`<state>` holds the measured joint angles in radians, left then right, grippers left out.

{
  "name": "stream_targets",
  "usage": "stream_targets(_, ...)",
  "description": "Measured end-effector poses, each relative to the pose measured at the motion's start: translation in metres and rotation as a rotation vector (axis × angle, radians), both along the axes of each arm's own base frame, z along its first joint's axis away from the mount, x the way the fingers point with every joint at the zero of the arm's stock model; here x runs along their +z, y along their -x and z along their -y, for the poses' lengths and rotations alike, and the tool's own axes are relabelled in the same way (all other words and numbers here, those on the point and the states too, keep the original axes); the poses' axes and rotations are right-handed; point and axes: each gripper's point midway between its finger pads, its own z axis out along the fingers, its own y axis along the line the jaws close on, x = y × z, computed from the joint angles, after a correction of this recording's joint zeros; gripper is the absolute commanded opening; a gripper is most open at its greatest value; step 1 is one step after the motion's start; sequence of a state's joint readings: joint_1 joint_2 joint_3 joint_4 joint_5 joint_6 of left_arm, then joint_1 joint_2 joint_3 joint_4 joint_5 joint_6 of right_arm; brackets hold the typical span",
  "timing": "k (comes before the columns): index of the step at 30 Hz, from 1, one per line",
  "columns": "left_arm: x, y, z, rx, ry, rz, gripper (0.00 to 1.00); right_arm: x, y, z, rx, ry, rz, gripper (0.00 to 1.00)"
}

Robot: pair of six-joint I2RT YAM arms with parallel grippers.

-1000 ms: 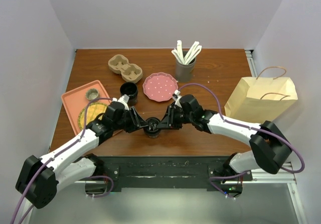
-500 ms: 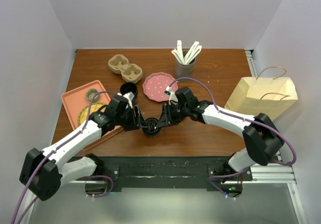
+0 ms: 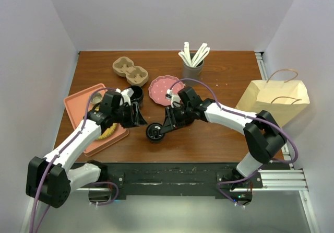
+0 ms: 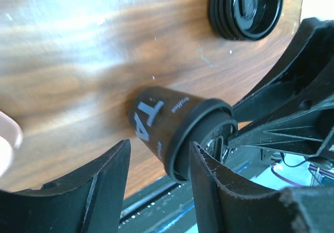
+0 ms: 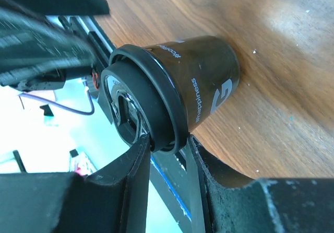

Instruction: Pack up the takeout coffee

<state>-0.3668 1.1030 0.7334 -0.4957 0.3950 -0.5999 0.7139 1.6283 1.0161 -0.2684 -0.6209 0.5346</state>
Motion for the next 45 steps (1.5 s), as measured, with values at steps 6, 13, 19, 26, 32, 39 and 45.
stream_targets(6,0.009,-0.014,0.004,-0.064,0.035,0.048,0.52,-0.001,0.003,0.004,0.024,0.011,-0.028,0.29)
stream_targets(13,0.006,-0.012,0.012,-0.155,0.056,0.063,0.52,-0.022,0.0,0.016,0.013,0.095,-0.035,0.29)
stream_targets(19,0.003,-0.013,0.012,-0.187,0.049,0.076,0.52,-0.041,0.0,0.028,-0.013,0.173,-0.073,0.29)
stream_targets(26,0.0,-0.016,0.012,-0.197,0.033,0.092,0.52,-0.043,0.001,0.034,-0.023,0.201,-0.077,0.29)
stream_targets(32,0.0,-0.022,0.008,-0.185,0.006,0.113,0.53,-0.023,-0.002,0.04,-0.038,0.213,-0.025,0.28)
stream_targets(39,0.038,-0.069,0.005,-0.036,-0.059,0.184,0.55,0.024,-0.005,0.057,-0.094,0.21,0.103,0.27)
stream_targets(45,0.087,-0.092,0.042,0.053,0.01,0.261,0.53,0.065,-0.007,0.081,-0.188,0.234,0.224,0.27)
